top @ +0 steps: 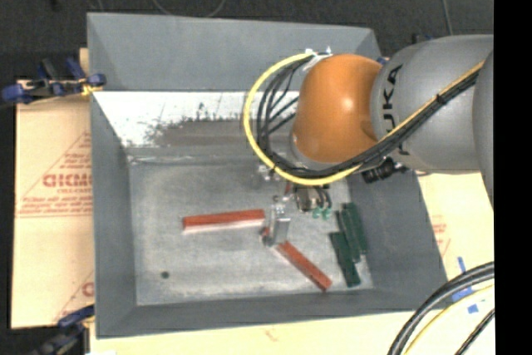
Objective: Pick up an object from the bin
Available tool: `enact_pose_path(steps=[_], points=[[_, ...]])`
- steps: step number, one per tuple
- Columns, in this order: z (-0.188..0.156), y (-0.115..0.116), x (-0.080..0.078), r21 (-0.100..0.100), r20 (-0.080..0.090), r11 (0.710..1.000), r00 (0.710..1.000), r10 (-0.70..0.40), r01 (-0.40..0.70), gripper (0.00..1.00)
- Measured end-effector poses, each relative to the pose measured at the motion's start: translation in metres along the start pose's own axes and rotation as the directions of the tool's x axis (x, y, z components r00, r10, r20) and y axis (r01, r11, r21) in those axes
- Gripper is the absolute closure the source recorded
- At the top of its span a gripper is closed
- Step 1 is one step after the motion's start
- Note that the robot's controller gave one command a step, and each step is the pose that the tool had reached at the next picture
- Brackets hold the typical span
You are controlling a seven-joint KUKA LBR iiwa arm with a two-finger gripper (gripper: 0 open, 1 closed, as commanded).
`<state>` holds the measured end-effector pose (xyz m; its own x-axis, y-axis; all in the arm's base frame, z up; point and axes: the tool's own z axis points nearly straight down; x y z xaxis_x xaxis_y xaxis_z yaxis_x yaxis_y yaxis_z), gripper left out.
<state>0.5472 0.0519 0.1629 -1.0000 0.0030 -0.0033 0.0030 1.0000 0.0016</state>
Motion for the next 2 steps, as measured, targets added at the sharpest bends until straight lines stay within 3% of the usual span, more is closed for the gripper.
enact_pose_path(steps=[1, 2], points=[[0.0967, 0.0179, -0.0295, 0.000, -0.005, 1.000, 1.000, -0.013, 0.013, 0.00], [0.0917, 0.0175, -0.0312, -0.001, 0.002, 1.000, 1.000, -0.011, 0.011, 1.00]])
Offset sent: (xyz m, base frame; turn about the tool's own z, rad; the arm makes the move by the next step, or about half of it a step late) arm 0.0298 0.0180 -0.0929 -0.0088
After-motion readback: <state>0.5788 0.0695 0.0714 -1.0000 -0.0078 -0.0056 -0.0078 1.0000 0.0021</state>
